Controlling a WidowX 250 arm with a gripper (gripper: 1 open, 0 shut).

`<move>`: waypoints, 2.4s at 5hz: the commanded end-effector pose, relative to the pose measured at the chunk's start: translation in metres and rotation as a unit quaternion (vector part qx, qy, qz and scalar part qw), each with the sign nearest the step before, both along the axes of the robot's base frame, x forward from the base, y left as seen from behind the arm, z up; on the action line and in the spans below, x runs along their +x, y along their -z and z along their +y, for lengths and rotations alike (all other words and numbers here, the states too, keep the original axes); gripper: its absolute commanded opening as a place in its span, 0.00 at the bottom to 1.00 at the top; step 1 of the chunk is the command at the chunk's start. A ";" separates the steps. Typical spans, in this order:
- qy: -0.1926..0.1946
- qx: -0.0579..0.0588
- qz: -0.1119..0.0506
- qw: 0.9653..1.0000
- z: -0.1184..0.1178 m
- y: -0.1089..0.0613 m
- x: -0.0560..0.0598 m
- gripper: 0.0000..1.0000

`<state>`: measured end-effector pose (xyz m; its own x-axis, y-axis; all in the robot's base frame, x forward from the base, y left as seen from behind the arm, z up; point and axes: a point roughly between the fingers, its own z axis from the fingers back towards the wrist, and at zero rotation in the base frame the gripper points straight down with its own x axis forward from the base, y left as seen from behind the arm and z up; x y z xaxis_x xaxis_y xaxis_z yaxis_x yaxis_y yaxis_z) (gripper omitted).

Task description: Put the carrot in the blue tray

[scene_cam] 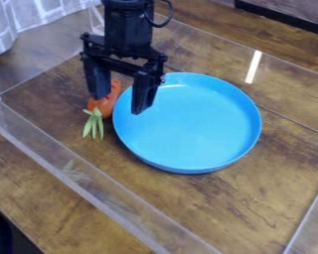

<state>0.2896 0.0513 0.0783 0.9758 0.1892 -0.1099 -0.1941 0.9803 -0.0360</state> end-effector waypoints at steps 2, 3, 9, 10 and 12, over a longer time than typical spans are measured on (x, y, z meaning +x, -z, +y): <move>-0.025 -0.001 -0.027 0.999 0.019 -0.001 0.004 1.00; -0.032 -0.003 -0.035 0.999 0.025 0.002 0.005 1.00; -0.060 -0.026 -0.078 0.995 0.053 0.024 0.014 1.00; -0.064 -0.028 -0.087 0.994 0.057 0.028 0.019 1.00; -0.063 -0.023 -0.085 0.994 0.059 0.036 0.022 0.00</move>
